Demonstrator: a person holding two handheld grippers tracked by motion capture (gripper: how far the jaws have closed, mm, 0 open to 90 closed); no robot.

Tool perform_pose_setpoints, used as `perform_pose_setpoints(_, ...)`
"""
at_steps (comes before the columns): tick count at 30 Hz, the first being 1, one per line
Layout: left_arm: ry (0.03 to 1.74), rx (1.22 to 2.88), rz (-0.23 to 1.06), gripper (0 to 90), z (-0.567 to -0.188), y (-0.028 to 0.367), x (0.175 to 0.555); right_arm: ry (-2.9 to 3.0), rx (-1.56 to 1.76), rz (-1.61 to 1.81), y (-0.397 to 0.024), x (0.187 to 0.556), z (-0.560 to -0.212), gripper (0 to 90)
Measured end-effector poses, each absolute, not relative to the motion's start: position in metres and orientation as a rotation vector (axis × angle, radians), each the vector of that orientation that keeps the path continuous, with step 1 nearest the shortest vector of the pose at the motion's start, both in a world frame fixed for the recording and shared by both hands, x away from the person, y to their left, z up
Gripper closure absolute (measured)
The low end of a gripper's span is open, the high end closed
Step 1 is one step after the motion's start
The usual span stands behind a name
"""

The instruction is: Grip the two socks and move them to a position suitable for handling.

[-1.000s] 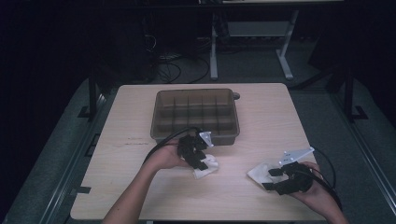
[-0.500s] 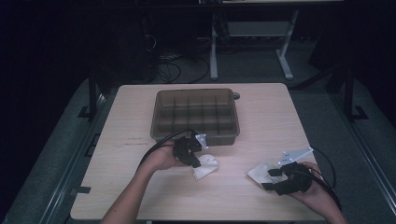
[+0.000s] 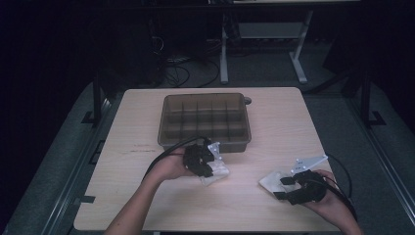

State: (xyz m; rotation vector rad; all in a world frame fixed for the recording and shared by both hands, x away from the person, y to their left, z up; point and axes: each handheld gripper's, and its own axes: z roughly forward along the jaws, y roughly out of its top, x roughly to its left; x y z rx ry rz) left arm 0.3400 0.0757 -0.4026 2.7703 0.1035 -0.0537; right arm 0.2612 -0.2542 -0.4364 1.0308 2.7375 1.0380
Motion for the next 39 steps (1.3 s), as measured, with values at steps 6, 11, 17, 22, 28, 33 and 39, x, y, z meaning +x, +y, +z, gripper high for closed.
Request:
perform_pose_setpoints(6,0.068,2.754,-0.143,72.6,-0.408,0.070,0.324,2.737,1.027,1.035,-0.254,0.261,-0.436,38.2)
perform_pose_setpoints(11,0.042,2.702,-0.203,69.8,-0.408,0.072,0.314,2.741,1.021,1.030,-0.253,0.261,-0.436,38.2)
perform_pose_setpoints(17,0.138,2.689,-0.154,70.5,-0.405,0.080,0.321,2.739,1.020,1.032,-0.252,0.261,-0.436,38.2)
perform_pose_setpoints(22,0.257,2.714,-0.133,60.9,-0.413,0.081,0.332,2.741,1.017,1.029,-0.253,0.261,-0.436,38.3)
perform_pose_setpoints(28,0.256,2.725,-0.216,70.7,-0.423,0.072,0.334,2.742,1.020,1.031,-0.253,0.261,-0.437,38.6)
perform_pose_setpoints(33,0.184,2.718,-0.248,88.6,-0.423,0.068,0.331,2.735,1.017,1.035,-0.254,0.260,-0.435,38.6)
perform_pose_setpoints(39,0.129,2.688,-0.261,88.7,-0.413,0.064,0.324,2.732,1.023,1.033,-0.254,0.260,-0.435,38.6)
